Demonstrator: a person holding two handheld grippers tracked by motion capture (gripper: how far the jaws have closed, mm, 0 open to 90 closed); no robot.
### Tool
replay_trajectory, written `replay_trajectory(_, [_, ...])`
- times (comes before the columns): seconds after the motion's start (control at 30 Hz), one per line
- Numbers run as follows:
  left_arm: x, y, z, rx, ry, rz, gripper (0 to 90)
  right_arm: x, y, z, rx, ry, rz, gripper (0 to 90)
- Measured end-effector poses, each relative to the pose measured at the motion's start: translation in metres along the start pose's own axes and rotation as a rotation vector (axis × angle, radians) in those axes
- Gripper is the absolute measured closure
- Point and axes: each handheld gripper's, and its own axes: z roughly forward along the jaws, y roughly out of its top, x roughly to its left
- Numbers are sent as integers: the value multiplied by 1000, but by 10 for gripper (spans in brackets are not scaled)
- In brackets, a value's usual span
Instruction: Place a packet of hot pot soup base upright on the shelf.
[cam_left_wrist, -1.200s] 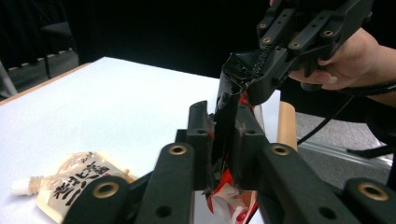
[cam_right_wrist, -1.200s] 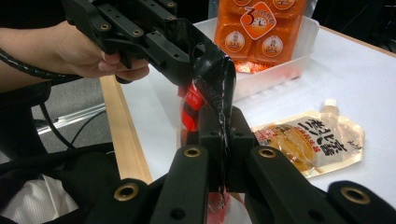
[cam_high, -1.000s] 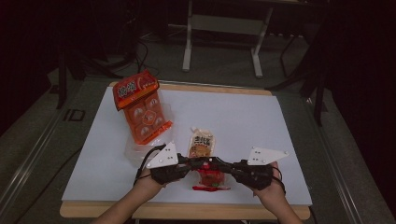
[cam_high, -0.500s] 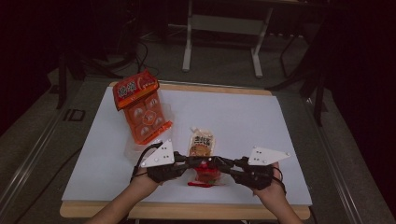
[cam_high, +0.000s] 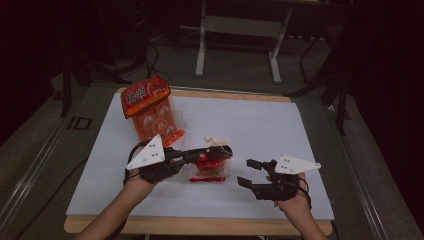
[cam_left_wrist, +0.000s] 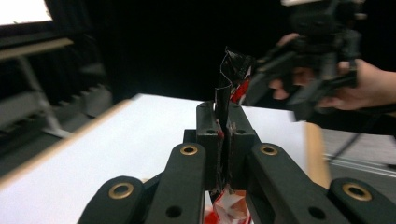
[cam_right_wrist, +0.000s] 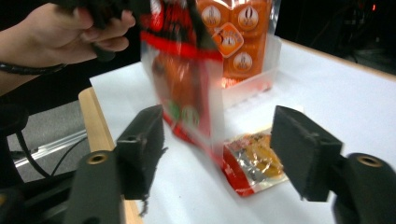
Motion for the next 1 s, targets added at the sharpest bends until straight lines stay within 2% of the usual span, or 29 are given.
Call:
replay_trajectory(0.13, [14, 7, -16, -30, 54, 26, 872, -1, 0, -5, -22, 8, 3, 259])
replay_trajectory(0.17, [18, 8, -19, -36, 55, 24, 872, -1, 1, -6, -27, 15, 8, 240])
replay_trajectory(0.3, [34, 9, -33, -51, 61, 58, 870, -4, 0, -9, -48, 32, 17, 177])
replay_trajectory(0.33, [34, 9, -33, -51, 61, 58, 870, -4, 0, -10, -55, 34, 20, 165])
replay_trajectory(0.4, [44, 6, -41, -51, 74, 74, 870, -6, -1, -11, -47, 43, 18, 140])
replay_trajectory(0.63, [65, -11, -58, -43, 101, 81, 869, -9, -4, -12, -33, 16, 23, 142])
replay_trajectory(0.8, [78, -26, -69, -44, 97, 82, 869, -11, -6, -12, -26, 6, 28, 145])
replay_trajectory(1.0, [87, -44, -77, -25, 137, 62, 869, -14, -8, -12, -23, -6, 43, 152])
